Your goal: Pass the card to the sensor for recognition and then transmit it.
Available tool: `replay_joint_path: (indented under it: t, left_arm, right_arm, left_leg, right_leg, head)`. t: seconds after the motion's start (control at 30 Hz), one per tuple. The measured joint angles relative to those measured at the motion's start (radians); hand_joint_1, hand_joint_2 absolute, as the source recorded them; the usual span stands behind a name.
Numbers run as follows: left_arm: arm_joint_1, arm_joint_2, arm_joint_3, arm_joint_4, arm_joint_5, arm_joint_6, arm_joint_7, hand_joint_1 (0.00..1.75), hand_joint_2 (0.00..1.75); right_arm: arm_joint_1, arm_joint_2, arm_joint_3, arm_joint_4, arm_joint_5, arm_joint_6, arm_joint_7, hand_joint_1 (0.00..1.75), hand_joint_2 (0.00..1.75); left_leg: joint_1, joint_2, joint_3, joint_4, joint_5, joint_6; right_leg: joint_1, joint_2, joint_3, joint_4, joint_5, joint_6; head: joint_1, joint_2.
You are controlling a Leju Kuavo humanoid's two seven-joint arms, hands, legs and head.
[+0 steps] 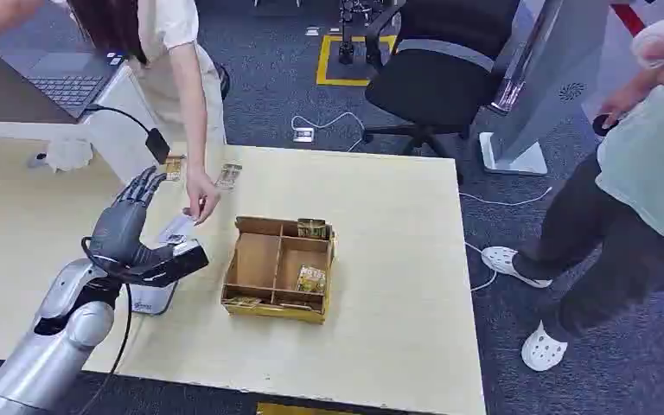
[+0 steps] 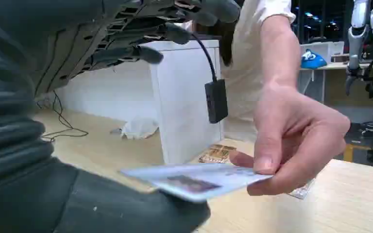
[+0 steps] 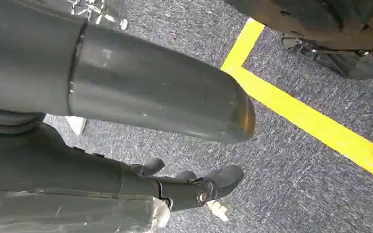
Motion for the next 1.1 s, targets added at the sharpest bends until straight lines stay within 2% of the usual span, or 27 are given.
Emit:
replay_joint_path:
  t: [1.0,1.1]
  left_arm:
    - [-0.008,0.012,0.000,0.018,0.001,-0.001,-0.013,1.75,1.75]
    - [-0.008,0.017,0.000,0.020,-0.043,-0.002,0.018,1.75,1.75]
  right_arm:
    - [0.000,-0.001,0.000,0.000,0.003,-0.005,0.010,0.00,0.00]
    - [0.000,-0.001,0.000,0.000,-0.003,-0.006,0.010,0.00,0.00]
  left_leg:
    - [0.000,0.000,0.000,0.000,0.000,0.000]
    - [0.000,0.000,0.000,0.000,0.000,0.000]
  right_leg:
    - [0.000,0.000,0.000,0.000,0.000,0.000]
    - [0.000,0.000,0.000,0.000,0.000,0.000]
  head:
    - [0.000,0.000]
    - [0.000,0.000]
